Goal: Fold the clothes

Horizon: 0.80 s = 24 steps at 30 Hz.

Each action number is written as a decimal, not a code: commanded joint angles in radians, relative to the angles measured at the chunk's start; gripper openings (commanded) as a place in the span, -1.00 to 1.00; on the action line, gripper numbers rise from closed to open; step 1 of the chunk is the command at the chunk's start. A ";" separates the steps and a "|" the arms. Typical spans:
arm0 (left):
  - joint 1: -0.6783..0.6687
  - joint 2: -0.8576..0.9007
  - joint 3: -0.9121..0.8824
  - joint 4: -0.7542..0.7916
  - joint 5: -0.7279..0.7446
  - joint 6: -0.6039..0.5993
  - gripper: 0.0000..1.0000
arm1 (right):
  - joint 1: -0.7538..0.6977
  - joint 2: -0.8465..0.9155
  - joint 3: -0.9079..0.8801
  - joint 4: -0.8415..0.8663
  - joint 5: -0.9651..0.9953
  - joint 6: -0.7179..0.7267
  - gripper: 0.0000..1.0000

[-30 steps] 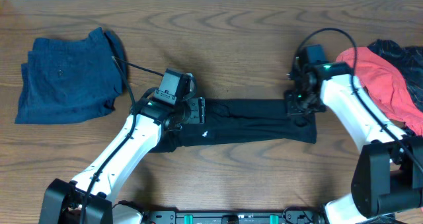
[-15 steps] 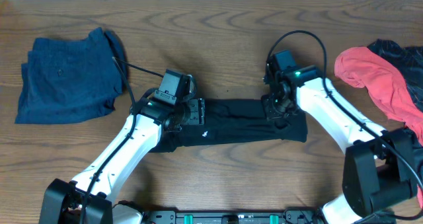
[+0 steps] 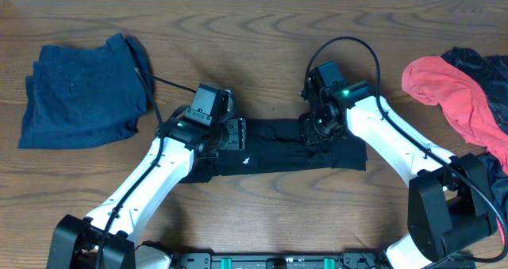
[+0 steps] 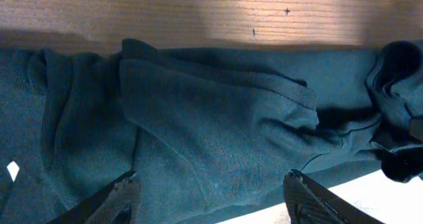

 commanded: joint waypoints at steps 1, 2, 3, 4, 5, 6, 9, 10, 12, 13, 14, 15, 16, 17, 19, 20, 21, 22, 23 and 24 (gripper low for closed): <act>0.002 -0.002 0.016 -0.003 -0.013 0.013 0.41 | 0.003 0.004 -0.005 0.006 -0.040 0.006 -0.06; 0.002 -0.002 0.016 -0.003 -0.013 0.013 0.41 | 0.000 0.004 -0.005 0.005 -0.031 0.008 -0.06; 0.002 -0.002 0.016 -0.003 -0.013 0.013 0.41 | -0.003 0.004 -0.005 -0.001 -0.019 0.017 -0.06; 0.002 -0.002 0.016 -0.003 -0.013 0.013 0.41 | -0.009 0.004 -0.005 -0.010 0.006 0.037 -0.06; 0.002 -0.002 0.016 -0.003 -0.013 0.013 0.41 | -0.015 0.004 -0.005 -0.023 0.040 0.065 -0.06; 0.002 -0.002 0.016 -0.003 -0.013 0.013 0.41 | -0.019 0.004 -0.005 -0.037 0.065 0.084 -0.06; 0.002 -0.002 0.016 -0.003 -0.013 0.013 0.42 | -0.024 0.004 -0.005 -0.086 0.139 0.121 -0.06; 0.002 -0.002 0.016 -0.003 -0.013 0.013 0.41 | -0.024 0.004 -0.005 -0.102 0.166 0.134 -0.06; 0.002 -0.002 0.016 -0.002 -0.013 0.013 0.42 | -0.022 0.004 -0.005 -0.117 0.196 0.149 -0.06; 0.002 -0.002 0.016 -0.002 -0.013 0.013 0.41 | -0.021 0.004 -0.005 -0.119 0.196 0.149 -0.06; 0.002 -0.002 0.016 -0.002 -0.013 0.013 0.41 | -0.019 0.004 -0.005 -0.124 0.196 0.150 -0.06; 0.002 -0.002 0.016 -0.002 -0.013 0.013 0.42 | -0.018 0.004 -0.005 -0.130 0.198 0.154 -0.07; 0.002 -0.002 0.016 -0.003 -0.013 0.013 0.41 | -0.015 0.004 -0.005 -0.139 0.208 0.171 -0.07; 0.002 -0.002 0.015 -0.003 -0.013 0.013 0.41 | -0.013 0.004 -0.005 -0.145 0.221 0.185 -0.08; 0.002 -0.002 0.014 -0.002 -0.013 0.013 0.42 | -0.009 0.004 -0.005 -0.153 0.238 0.196 -0.10; 0.002 -0.002 0.013 -0.002 -0.013 0.013 0.42 | -0.008 0.004 -0.005 -0.156 0.237 0.197 -0.12; 0.002 -0.002 0.012 -0.003 -0.013 0.013 0.41 | -0.006 0.004 -0.005 -0.161 0.237 0.201 -0.13; 0.002 -0.002 0.011 -0.003 -0.013 0.013 0.41 | -0.005 0.004 -0.005 -0.164 0.232 0.205 -0.14; 0.002 -0.002 0.011 -0.003 -0.013 0.013 0.41 | -0.003 0.004 -0.005 -0.163 0.203 0.203 -0.14; 0.002 -0.002 0.011 -0.003 -0.013 0.013 0.42 | 0.000 0.004 -0.005 -0.158 0.166 0.192 -0.14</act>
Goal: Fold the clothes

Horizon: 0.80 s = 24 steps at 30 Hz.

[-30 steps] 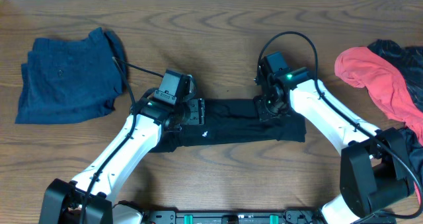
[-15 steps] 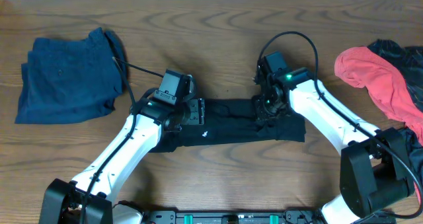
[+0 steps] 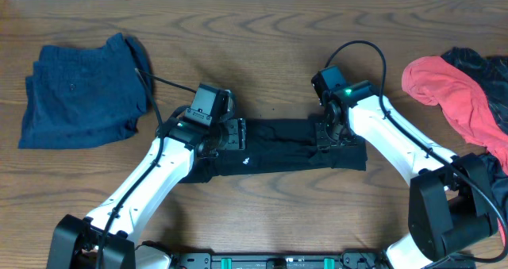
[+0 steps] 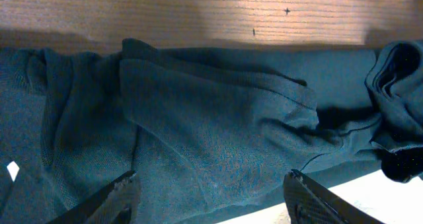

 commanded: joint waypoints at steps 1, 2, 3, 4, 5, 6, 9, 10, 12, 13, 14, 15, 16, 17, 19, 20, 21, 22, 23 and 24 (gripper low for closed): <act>0.002 -0.002 0.010 -0.002 -0.013 0.013 0.41 | 0.018 0.004 -0.005 0.010 -0.089 0.000 -0.15; 0.002 -0.002 0.010 -0.002 -0.013 0.013 0.41 | 0.021 0.004 -0.005 0.019 -0.164 -0.027 -0.15; 0.002 -0.002 0.010 -0.002 -0.013 0.013 0.41 | 0.024 0.004 -0.005 0.024 -0.233 -0.048 -0.15; 0.002 -0.002 0.010 -0.002 -0.013 0.013 0.42 | 0.030 0.004 -0.005 0.024 -0.322 -0.065 -0.14; 0.002 -0.002 0.010 -0.002 -0.013 0.013 0.42 | 0.035 0.004 -0.005 0.023 -0.361 -0.067 -0.14; 0.002 -0.002 0.010 -0.002 -0.013 0.013 0.41 | 0.040 0.004 -0.005 0.023 -0.399 -0.067 -0.10; 0.002 -0.002 0.010 -0.002 -0.013 0.013 0.41 | 0.056 0.004 -0.005 0.025 -0.443 -0.067 -0.05; 0.002 -0.002 0.010 -0.002 -0.013 0.013 0.41 | 0.061 0.004 -0.005 0.024 -0.443 -0.066 -0.04; 0.002 -0.002 0.010 -0.002 -0.013 0.013 0.41 | 0.066 0.004 -0.005 0.024 -0.443 -0.066 -0.03; 0.002 -0.002 0.010 -0.002 -0.013 0.013 0.41 | 0.067 0.004 -0.005 0.024 -0.446 -0.066 -0.03; 0.002 -0.002 0.010 -0.002 -0.013 0.013 0.42 | 0.068 0.004 -0.005 0.025 -0.452 -0.067 -0.03; 0.002 -0.002 0.010 -0.002 -0.013 0.013 0.42 | 0.068 0.004 -0.005 0.027 -0.460 -0.067 -0.03; 0.002 -0.002 0.010 -0.002 -0.013 0.013 0.42 | 0.068 0.004 -0.005 0.029 -0.465 -0.067 -0.03; 0.002 -0.002 0.010 -0.002 -0.013 0.013 0.42 | 0.067 0.004 -0.004 0.034 -0.464 -0.068 -0.04; 0.002 -0.002 0.010 -0.002 -0.013 0.013 0.41 | 0.061 -0.001 0.002 0.042 -0.464 -0.078 -0.03; 0.002 -0.002 0.010 -0.003 -0.013 0.013 0.42 | 0.056 -0.007 0.011 0.042 -0.464 -0.084 -0.03; 0.002 -0.002 0.010 -0.003 -0.013 0.013 0.41 | 0.051 -0.019 0.023 0.042 -0.463 -0.085 -0.03; 0.002 -0.002 0.010 -0.003 -0.013 0.013 0.41 | 0.045 -0.033 0.036 0.043 -0.460 -0.085 -0.02; 0.002 -0.002 0.010 -0.003 -0.013 0.013 0.42 | 0.039 -0.052 0.053 0.043 -0.449 -0.085 -0.01; 0.002 -0.002 0.010 -0.003 -0.013 0.013 0.41 | 0.032 -0.071 0.069 0.043 -0.420 -0.085 0.00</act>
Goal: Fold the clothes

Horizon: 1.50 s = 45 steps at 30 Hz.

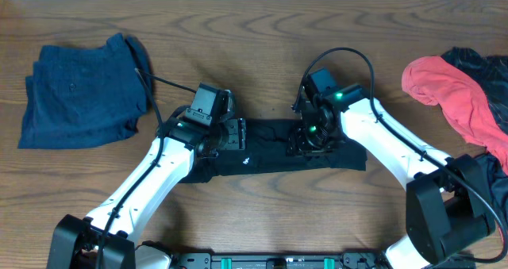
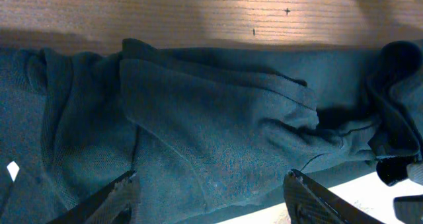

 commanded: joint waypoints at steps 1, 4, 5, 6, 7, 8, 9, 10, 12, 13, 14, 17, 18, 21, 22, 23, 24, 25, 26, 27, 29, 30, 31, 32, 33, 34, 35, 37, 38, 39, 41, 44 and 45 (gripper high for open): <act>0.002 -0.002 0.010 -0.003 -0.013 0.013 0.41 | -0.027 -0.084 0.071 0.004 0.064 -0.019 0.02; 0.002 -0.002 0.010 -0.002 -0.013 0.013 0.42 | -0.044 -0.121 0.079 0.019 0.248 -0.019 0.08; 0.002 -0.002 0.010 -0.002 -0.013 0.013 0.42 | -0.051 -0.122 0.079 0.024 0.314 -0.017 0.08; 0.002 -0.002 0.010 -0.002 -0.013 0.013 0.42 | -0.060 -0.119 0.079 0.027 0.362 -0.008 0.07; 0.002 -0.002 0.010 -0.002 -0.013 0.013 0.42 | -0.068 -0.110 0.075 0.035 0.396 0.002 0.07; 0.002 -0.002 0.010 -0.002 -0.013 0.013 0.43 | -0.079 -0.099 0.071 0.043 0.410 0.004 0.04; 0.002 -0.002 0.010 -0.003 -0.013 0.015 0.43 | -0.089 -0.080 0.064 0.055 0.409 0.004 0.05; 0.003 -0.002 0.010 -0.003 -0.014 0.024 0.43 | -0.095 -0.065 0.060 0.057 0.408 0.004 0.06; 0.012 -0.002 0.010 -0.006 -0.018 0.043 0.45 | -0.100 -0.031 0.058 0.043 0.408 0.004 0.04; 0.023 -0.002 0.010 -0.011 -0.022 0.042 0.49 | -0.100 -0.014 0.058 0.032 0.408 0.006 0.03; 0.038 -0.002 0.010 -0.018 -0.022 0.043 0.51 | -0.100 -0.002 0.058 0.023 0.409 0.008 0.03; 0.109 -0.001 0.010 -0.047 -0.021 0.043 0.60 | -0.102 0.020 0.057 -0.005 0.430 0.012 0.05; 0.142 -0.001 0.010 -0.055 -0.021 0.043 0.61 | -0.105 0.020 0.056 -0.012 0.442 0.016 0.05; 0.221 0.000 0.010 -0.068 -0.020 0.055 0.69 | -0.111 0.020 0.055 -0.028 0.477 0.038 0.08; 0.245 0.000 0.010 -0.077 -0.020 0.055 0.73 | -0.111 0.020 0.055 -0.029 0.476 0.038 0.08; 0.262 0.003 0.010 -0.085 -0.016 0.056 0.75 | -0.111 0.020 0.055 -0.030 0.476 0.042 0.08; 0.279 0.007 0.009 -0.090 0.000 0.067 0.76 | -0.111 0.020 0.055 -0.030 0.476 0.042 0.08; 0.289 0.014 0.007 -0.092 0.024 0.086 0.76 | -0.111 0.020 0.055 -0.030 0.476 0.042 0.09; 0.298 0.023 0.003 -0.092 0.057 0.111 0.77 | -0.110 0.020 0.055 -0.029 0.474 0.043 0.09; 0.302 0.034 0.000 -0.093 0.085 0.127 0.78 | -0.110 0.020 0.055 -0.030 0.472 0.045 0.10; 0.304 0.065 -0.003 -0.106 0.101 0.148 0.82 | -0.111 0.020 0.055 -0.030 0.472 0.045 0.10; 0.304 0.080 -0.003 -0.114 0.090 0.148 0.83 | -0.112 0.020 0.055 -0.031 0.472 0.045 0.11; 0.304 0.098 -0.003 -0.119 0.079 0.148 0.84 | -0.112 0.020 0.055 -0.034 0.472 0.045 0.11; 0.304 0.116 -0.003 -0.121 0.074 0.147 0.84 | -0.112 0.020 0.055 -0.038 0.472 0.045 0.11; 0.304 0.135 -0.003 -0.121 0.073 0.147 0.84 | -0.111 0.020 0.055 -0.042 0.472 0.045 0.11; 0.304 0.153 -0.003 -0.121 0.074 0.147 0.85 | -0.111 0.020 0.055 -0.045 0.472 0.045 0.11; 0.304 0.170 -0.003 -0.119 0.074 0.147 0.84 | -0.111 0.020 0.055 -0.046 0.472 0.045 0.11; 0.304 0.208 -0.003 -0.114 0.074 0.148 0.84 | -0.111 0.020 0.055 -0.046 0.472 0.045 0.11; 0.304 0.226 -0.003 -0.111 0.074 0.148 0.84 | -0.111 0.020 0.055 -0.046 0.472 0.045 0.12; 0.303 0.242 -0.003 -0.110 0.074 0.148 0.84 | -0.111 0.020 0.055 -0.045 0.472 0.045 0.11; 0.303 0.269 -0.003 -0.109 0.078 0.148 0.84 | -0.111 0.020 0.055 -0.046 0.472 0.045 0.11; 0.302 0.296 -0.003 -0.110 0.120 0.153 0.72 | -0.111 0.020 0.055 -0.045 0.472 0.045 0.12; 0.303 0.300 -0.003 -0.110 0.146 0.153 0.66 | -0.111 0.020 0.055 -0.045 0.472 0.045 0.12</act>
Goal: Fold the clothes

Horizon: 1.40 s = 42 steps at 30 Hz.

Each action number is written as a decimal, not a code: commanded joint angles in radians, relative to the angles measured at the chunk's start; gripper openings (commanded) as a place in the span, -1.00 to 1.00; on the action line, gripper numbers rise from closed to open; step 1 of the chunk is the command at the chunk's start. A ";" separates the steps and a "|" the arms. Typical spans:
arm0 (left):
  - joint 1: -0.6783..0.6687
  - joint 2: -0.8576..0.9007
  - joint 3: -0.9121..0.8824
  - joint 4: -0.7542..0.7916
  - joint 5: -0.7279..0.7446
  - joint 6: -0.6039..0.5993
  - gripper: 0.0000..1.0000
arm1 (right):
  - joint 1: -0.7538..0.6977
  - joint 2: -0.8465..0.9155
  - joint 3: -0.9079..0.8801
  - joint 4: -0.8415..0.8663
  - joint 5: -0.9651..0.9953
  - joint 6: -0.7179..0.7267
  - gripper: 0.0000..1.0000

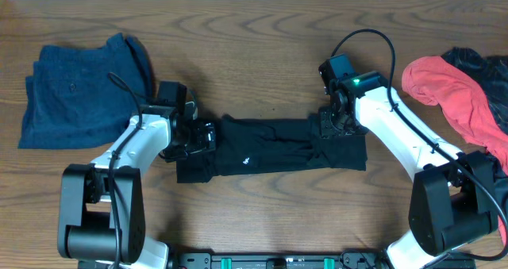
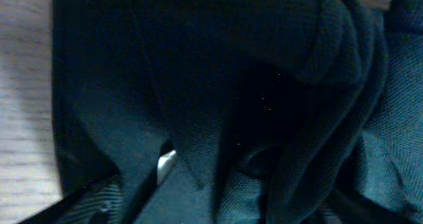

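Note:
A black garment (image 1: 270,148) lies as a long strip across the middle of the wooden table (image 1: 262,47). My left gripper (image 1: 200,136) is down at the strip's left end. In the left wrist view dark cloth (image 2: 218,85) fills the frame, and the left gripper (image 2: 225,207) stands open with cloth between its spread fingers (image 2: 99,201). My right gripper (image 1: 329,126) rests on the strip's right part, near its upper edge. Its jaws are hidden under the wrist.
A folded blue garment (image 1: 79,86) lies at the far left. A red garment (image 1: 452,90) and a dark one (image 1: 484,63) are heaped at the right edge. The table's far edge runs along the top.
My left gripper went from over the strip's left-middle to its left end, low onto the cloth, jaws wider. My right gripper moved right, from the strip's middle to its right part.
My left gripper stayed open above the strip's left-middle through all earlier moments and is now pressed close at the left end. My right gripper was on the right half, then further right, then nearer the middle, and is now back to the right.

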 commanded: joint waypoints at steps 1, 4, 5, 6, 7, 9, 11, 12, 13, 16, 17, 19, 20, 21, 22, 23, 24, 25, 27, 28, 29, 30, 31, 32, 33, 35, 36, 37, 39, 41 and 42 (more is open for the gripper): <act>0.001 0.054 -0.013 0.000 0.097 0.021 0.58 | -0.009 -0.005 -0.003 -0.001 0.014 0.018 0.12; 0.001 0.053 -0.013 0.014 0.149 0.035 0.37 | -0.009 -0.005 -0.003 -0.001 0.014 0.018 0.12; 0.001 0.053 -0.013 0.016 0.156 0.037 0.31 | -0.009 -0.005 -0.003 -0.001 0.014 0.018 0.12; 0.001 0.053 -0.013 0.018 0.164 0.048 0.23 | -0.009 -0.005 -0.003 -0.001 0.015 0.018 0.12; 0.001 0.053 -0.013 0.018 0.164 0.054 0.12 | -0.009 -0.005 -0.003 -0.002 0.015 0.018 0.12; 0.001 0.053 -0.013 0.018 0.164 0.054 0.01 | -0.009 -0.005 -0.003 -0.001 0.014 0.018 0.12; 0.001 0.053 -0.013 0.020 0.164 0.059 -0.11 | -0.009 -0.005 -0.003 -0.001 0.014 0.018 0.12; 0.001 0.053 -0.013 0.021 0.164 0.066 -0.23 | -0.009 -0.005 -0.003 -0.001 0.014 0.018 0.12; 0.001 0.053 -0.013 0.021 0.164 0.074 -0.31 | -0.009 -0.005 -0.003 -0.001 0.015 0.018 0.12; 0.002 0.051 -0.006 0.021 0.164 0.100 -0.60 | -0.009 -0.005 -0.003 -0.001 0.014 0.018 0.13; 0.002 0.050 0.000 0.020 0.164 0.107 -0.76 | -0.009 -0.005 -0.003 -0.001 0.015 0.018 0.12; 0.004 0.039 0.015 0.013 0.163 0.107 -0.88 | -0.009 -0.005 -0.003 -0.001 0.015 0.018 0.12; 0.008 0.030 0.027 0.003 0.163 0.107 -0.88 | -0.010 -0.005 -0.003 -0.001 0.015 0.018 0.12; 0.013 0.019 0.039 -0.008 0.163 0.106 -0.89 | -0.013 -0.005 -0.003 -0.001 0.016 0.023 0.12; 0.020 0.008 0.052 -0.021 0.163 0.106 -0.88 | -0.018 -0.006 -0.003 -0.002 0.019 0.036 0.12; 0.031 -0.006 0.068 -0.038 0.162 0.106 -0.88 | -0.027 -0.008 -0.002 -0.002 0.018 0.052 0.13; 0.042 -0.018 0.082 -0.054 0.162 0.106 -0.88 | -0.041 -0.013 -0.002 -0.002 0.018 0.067 0.13; 0.054 -0.030 0.098 -0.072 0.161 0.106 -0.87 | -0.057 -0.017 -0.001 -0.002 0.018 0.074 0.14; 0.086 -0.050 0.131 -0.111 0.146 0.106 -0.88 | -0.101 -0.033 0.000 -0.002 0.014 0.074 0.15; 0.102 -0.059 0.148 -0.131 0.127 0.107 -0.88 | -0.120 -0.040 0.000 -0.003 0.014 0.072 0.15; 0.118 -0.067 0.167 -0.150 0.098 0.110 -0.88 | -0.139 -0.045 0.000 -0.006 0.014 0.062 0.16; 0.137 -0.076 0.189 -0.169 0.070 0.124 -0.88 | -0.160 -0.049 0.000 -0.010 0.014 0.043 0.16; 0.153 -0.082 0.209 -0.183 0.049 0.134 -0.88 | -0.176 -0.051 0.000 -0.016 0.014 0.026 0.16; 0.171 -0.088 0.235 -0.198 0.037 0.145 -0.88 | -0.192 -0.051 0.000 -0.026 0.014 0.005 0.16; 0.187 -0.092 0.262 -0.212 0.023 0.148 -0.88 | -0.206 -0.051 -0.001 -0.036 0.014 -0.008 0.16; 0.210 -0.092 0.311 -0.231 0.003 0.151 -0.88 | -0.221 -0.051 -0.001 -0.051 0.014 -0.032 0.16; 0.221 -0.092 0.338 -0.237 -0.004 0.151 -0.88 | -0.227 -0.051 -0.001 -0.055 0.015 -0.041 0.16; 0.229 -0.092 0.359 -0.238 -0.003 0.150 -0.88 | -0.230 -0.051 -0.001 -0.058 0.014 -0.043 0.16; 0.231 -0.092 0.396 -0.246 0.000 0.139 -0.88 | -0.231 -0.051 -0.001 -0.059 0.014 -0.043 0.16; 0.214 -0.092 0.419 -0.254 0.035 0.139 -0.88 | -0.230 -0.051 -0.001 -0.057 0.014 -0.042 0.16; 0.198 -0.092 0.424 -0.257 0.041 0.139 -0.88 | -0.230 -0.051 -0.001 -0.058 0.012 -0.039 0.16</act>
